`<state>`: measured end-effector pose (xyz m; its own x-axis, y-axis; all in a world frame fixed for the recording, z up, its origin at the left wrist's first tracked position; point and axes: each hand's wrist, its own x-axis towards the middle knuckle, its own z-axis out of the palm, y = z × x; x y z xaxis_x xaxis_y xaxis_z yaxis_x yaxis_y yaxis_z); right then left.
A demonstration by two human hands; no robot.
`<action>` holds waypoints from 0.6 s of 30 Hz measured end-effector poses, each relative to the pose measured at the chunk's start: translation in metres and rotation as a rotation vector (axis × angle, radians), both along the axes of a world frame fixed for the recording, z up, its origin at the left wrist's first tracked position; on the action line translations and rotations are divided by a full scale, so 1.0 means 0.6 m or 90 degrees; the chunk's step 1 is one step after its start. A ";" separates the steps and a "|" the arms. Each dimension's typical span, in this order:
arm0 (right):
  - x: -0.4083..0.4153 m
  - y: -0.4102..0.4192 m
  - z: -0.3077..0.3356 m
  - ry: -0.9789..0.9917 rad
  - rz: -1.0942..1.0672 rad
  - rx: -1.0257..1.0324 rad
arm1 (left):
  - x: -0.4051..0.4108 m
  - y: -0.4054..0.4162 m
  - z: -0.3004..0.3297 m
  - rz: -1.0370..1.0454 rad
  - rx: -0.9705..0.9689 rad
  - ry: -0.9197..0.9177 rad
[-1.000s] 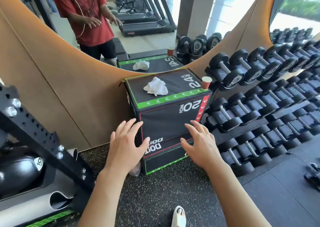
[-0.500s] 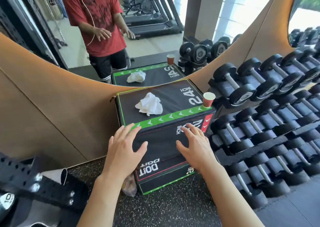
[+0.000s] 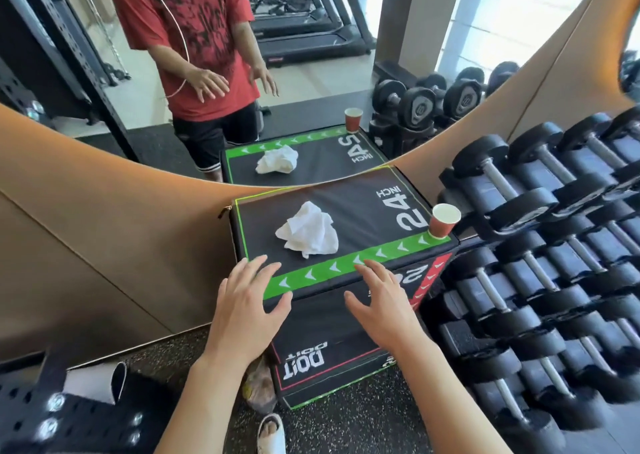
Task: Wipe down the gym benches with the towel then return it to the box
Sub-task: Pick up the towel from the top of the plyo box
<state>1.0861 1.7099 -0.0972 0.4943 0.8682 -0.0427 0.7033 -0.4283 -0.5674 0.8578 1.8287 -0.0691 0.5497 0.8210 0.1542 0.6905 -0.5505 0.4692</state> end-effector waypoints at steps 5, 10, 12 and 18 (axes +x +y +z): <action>-0.011 0.113 -0.017 0.013 -0.022 -0.009 | 0.001 0.115 -0.020 -0.051 -0.007 0.006; -0.031 0.213 -0.035 0.019 -0.034 -0.033 | 0.009 0.218 -0.043 -0.098 -0.015 0.020; -0.035 0.244 -0.040 0.018 -0.047 -0.032 | 0.012 0.252 -0.057 -0.116 -0.023 0.025; -0.033 0.306 -0.057 0.000 -0.072 -0.053 | 0.022 0.329 -0.109 -0.152 -0.058 0.067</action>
